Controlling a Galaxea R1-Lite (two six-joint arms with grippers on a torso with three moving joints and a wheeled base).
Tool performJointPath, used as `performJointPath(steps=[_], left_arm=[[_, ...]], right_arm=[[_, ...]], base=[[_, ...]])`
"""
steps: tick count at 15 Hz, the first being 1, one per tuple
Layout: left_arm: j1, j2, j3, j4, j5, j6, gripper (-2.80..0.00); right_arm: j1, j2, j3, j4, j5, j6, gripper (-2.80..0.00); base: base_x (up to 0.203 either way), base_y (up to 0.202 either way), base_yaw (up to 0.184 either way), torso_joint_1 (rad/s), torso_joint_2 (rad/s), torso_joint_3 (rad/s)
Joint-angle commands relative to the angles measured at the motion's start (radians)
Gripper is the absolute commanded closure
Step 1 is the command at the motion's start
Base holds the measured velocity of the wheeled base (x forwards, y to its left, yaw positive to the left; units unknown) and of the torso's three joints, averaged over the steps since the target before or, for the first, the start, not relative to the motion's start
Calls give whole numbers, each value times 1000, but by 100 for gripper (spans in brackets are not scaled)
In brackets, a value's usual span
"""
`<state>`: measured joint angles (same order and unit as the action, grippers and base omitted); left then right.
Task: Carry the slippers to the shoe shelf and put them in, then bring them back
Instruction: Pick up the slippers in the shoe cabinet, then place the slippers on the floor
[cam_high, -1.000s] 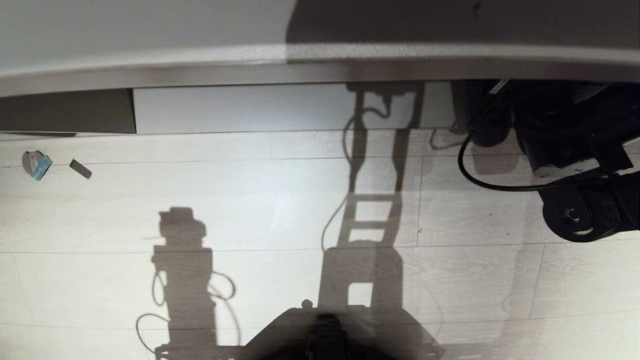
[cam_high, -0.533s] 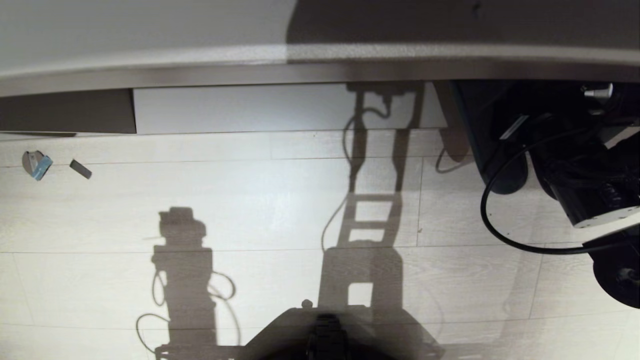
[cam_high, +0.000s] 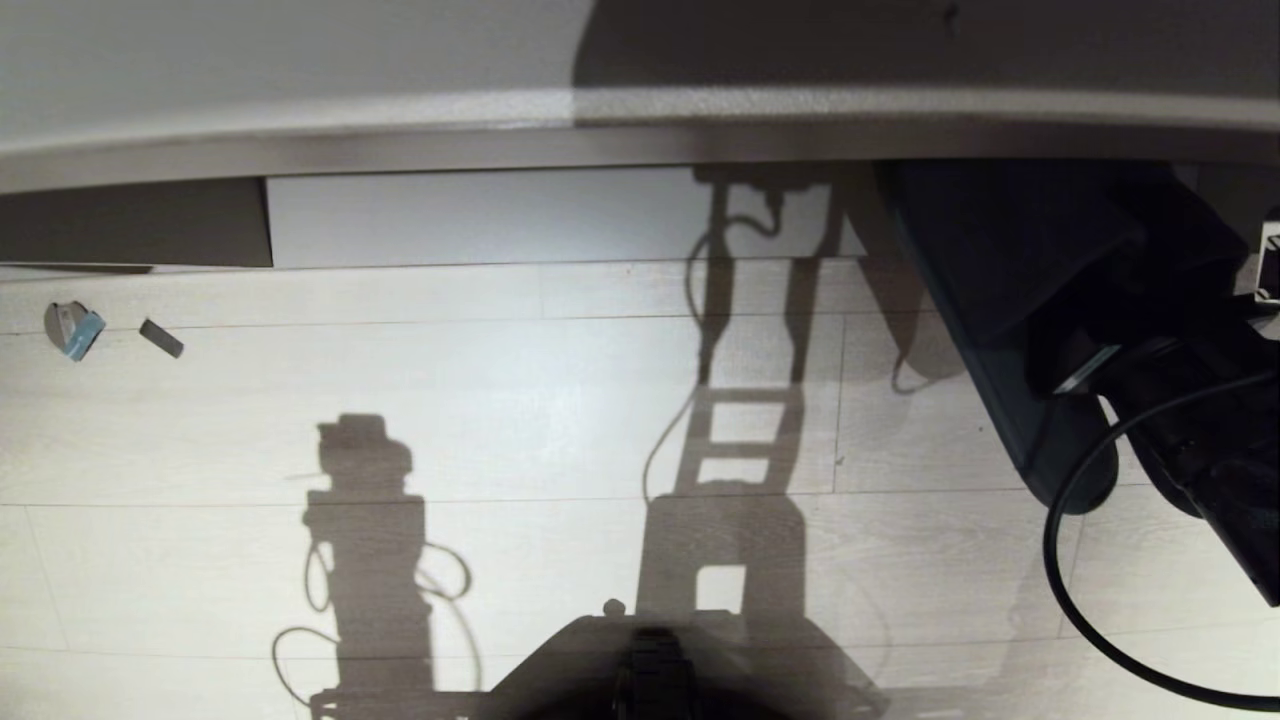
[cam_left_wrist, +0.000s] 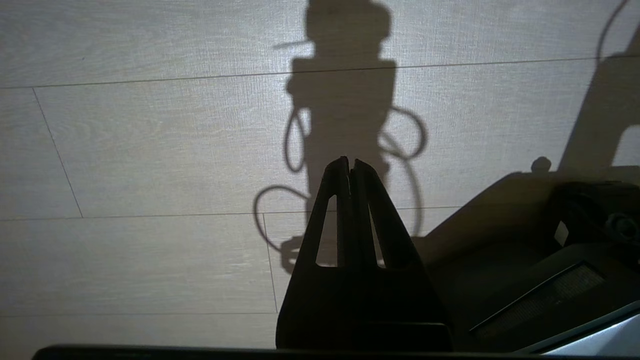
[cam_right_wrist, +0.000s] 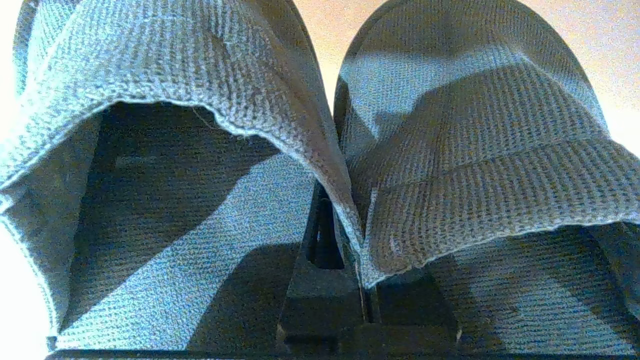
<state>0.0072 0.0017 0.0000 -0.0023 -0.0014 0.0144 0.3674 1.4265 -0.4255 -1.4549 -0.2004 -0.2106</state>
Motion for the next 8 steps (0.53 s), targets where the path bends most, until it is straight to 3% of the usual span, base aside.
performJointPath(steps=[1,8], left_arm=[[0,0,0,-1,-2,4,0],[0,0,0,-1,-3,7,0]], right_arm=[[1,-91,37,16,0,-1,0],[-15,-557,99,489,1,8,0]], base=[[0,0,0,0,0,0],[0,0,0,0,0,0]])
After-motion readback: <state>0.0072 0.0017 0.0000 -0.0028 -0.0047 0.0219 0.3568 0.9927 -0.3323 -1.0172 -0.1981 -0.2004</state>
